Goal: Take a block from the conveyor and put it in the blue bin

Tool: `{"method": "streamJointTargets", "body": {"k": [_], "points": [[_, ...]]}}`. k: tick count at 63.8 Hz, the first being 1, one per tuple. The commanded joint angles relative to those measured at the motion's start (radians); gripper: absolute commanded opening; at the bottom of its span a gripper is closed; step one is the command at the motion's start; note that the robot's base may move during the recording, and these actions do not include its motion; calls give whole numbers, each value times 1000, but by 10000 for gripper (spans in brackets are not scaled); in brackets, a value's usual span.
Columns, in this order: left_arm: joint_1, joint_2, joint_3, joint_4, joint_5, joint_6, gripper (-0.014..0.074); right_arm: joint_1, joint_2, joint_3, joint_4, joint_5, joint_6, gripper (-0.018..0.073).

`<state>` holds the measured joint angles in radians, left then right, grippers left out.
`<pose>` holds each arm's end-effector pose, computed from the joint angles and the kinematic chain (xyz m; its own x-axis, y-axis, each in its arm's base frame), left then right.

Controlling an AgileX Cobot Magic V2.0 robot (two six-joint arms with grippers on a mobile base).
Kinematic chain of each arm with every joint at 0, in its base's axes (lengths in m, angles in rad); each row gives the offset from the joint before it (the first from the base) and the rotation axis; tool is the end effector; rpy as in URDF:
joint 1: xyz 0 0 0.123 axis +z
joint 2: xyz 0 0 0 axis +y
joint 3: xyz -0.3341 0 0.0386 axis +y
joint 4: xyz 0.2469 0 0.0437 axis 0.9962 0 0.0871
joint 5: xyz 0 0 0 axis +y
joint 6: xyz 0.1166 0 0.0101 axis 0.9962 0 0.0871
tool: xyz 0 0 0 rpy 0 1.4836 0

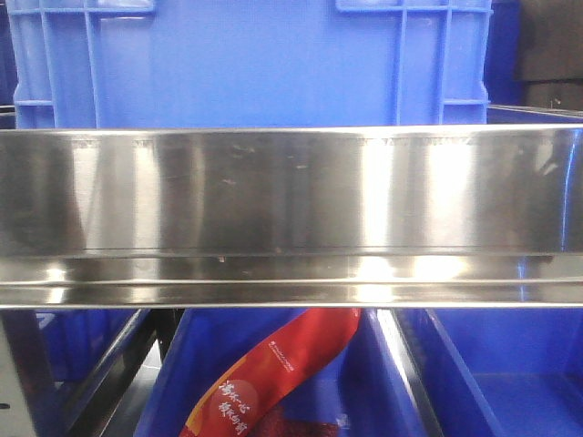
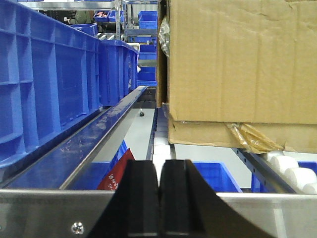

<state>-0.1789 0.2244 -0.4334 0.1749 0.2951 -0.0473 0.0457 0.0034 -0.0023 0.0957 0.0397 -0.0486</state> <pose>0.0328 0.0001 0.3295 0.0206 0.1180 -0.9928 0.1264 0.9847 0.1196 0.0298 0.0018 0.2115 0.0441 0.0491 -0.9978 -0.0516 0.9976 0.0468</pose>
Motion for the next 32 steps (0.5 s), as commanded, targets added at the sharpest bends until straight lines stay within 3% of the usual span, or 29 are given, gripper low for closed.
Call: {"method": "streamJointTargets", "body": {"k": [1, 12, 23, 32], "points": [[15, -27, 62, -9, -84, -62, -111, -4, -3, 2, -5, -24, -6, -169], [72, -94, 236, -86, -339, -69, -111, -4, -3, 2, -5, -24, -6, -169], [154, -201, 345, -106, -295, -69, -111, -4, -3, 2, -5, -24, -6, -169], [152, -224, 401, -106, -273, -69, -111, -4, -3, 2, -5, -24, -6, -169]]}}
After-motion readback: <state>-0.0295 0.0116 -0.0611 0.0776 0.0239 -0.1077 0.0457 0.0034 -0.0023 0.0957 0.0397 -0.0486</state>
